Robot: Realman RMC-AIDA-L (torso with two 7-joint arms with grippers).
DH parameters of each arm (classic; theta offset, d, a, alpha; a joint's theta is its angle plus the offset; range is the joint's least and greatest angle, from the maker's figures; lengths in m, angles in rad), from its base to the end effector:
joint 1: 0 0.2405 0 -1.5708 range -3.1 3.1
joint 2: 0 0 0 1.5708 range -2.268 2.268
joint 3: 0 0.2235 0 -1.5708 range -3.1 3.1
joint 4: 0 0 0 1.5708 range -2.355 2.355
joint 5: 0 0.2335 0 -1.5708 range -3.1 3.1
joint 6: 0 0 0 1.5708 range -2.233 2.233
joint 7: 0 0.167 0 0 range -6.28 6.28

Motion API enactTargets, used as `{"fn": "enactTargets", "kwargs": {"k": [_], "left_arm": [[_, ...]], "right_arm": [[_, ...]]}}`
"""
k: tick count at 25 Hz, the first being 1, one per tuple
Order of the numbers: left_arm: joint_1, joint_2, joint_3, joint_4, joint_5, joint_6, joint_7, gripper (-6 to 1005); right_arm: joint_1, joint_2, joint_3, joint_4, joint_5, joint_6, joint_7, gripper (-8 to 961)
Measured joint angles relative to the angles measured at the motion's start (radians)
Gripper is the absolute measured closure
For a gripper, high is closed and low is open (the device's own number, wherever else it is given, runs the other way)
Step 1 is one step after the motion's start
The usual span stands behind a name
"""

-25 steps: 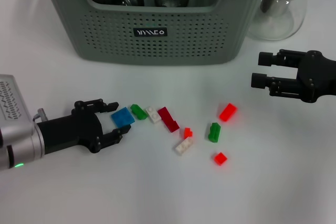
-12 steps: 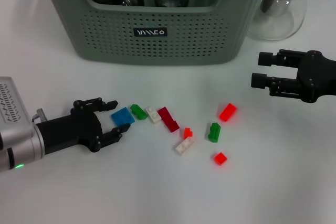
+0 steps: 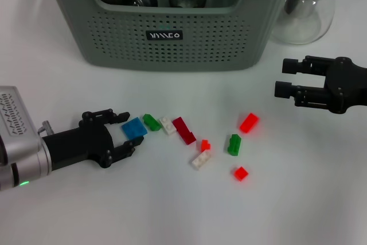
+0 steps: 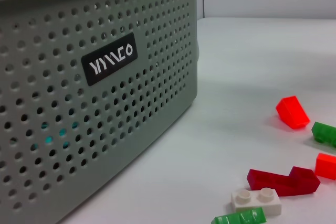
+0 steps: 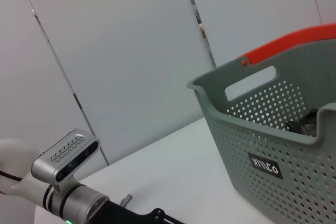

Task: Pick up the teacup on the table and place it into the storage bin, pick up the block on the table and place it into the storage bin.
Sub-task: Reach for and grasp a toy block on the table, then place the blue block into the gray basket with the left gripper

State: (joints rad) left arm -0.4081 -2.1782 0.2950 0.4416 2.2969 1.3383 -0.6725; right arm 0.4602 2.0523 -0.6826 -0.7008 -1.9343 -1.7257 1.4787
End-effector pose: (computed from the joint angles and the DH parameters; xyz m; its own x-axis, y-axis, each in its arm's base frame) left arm -0.3311 0.2757 -0.0680 0.9267 0.1670 0.3366 0.3120 -0.8413 -0.4415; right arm 0.2438 0.3172 0.0210 0.7135 -0.4038 -0.5726 -0.5017 -0.8649 -0.0153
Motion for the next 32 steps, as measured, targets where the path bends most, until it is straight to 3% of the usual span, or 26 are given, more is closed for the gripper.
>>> {"fn": "enactTargets", "kwargs": {"k": [9,12,14,17,20,25,28,32], "left_arm": [[0.0,0.0,-0.001,0.004,-0.001,-0.008,-0.019,430],[0.001,0.001,-0.002,0.011,0.001,-0.004,-0.024,524],[0.006,0.003,-0.002,0.03,0.001,0.027,-0.05,587],[0.018,0.011,-0.003,0.093,0.0,0.14,-0.138,587],[0.018,0.032,-0.03,0.183,-0.001,0.339,-0.266,588],[-0.052,0.08,-0.137,0.259,-0.062,0.657,-0.483,588],[-0.104,0.094,-0.157,0.306,-0.216,0.697,-0.669,587],[-0.2,0.115,-0.147,0.362,-0.36,0.631,-0.882,587]], "right_arm": [[0.0,0.0,0.0,0.003,0.0,0.0,0.0,226],[0.0,-0.001,0.0,0.003,0.0,0.0,0.0,226],[0.0,-0.001,0.0,0.003,0.0,0.0,0.0,226],[0.0,-0.002,0.002,0.003,0.0,-0.004,0.0,226],[0.0,-0.004,0.003,0.003,0.0,-0.004,0.001,226],[0.004,-0.004,0.0,0.003,0.0,-0.001,0.002,226],[0.008,-0.004,0.0,0.003,0.0,0.0,0.002,226],[0.011,-0.001,0.0,0.003,0.0,-0.001,0.002,226]]}}
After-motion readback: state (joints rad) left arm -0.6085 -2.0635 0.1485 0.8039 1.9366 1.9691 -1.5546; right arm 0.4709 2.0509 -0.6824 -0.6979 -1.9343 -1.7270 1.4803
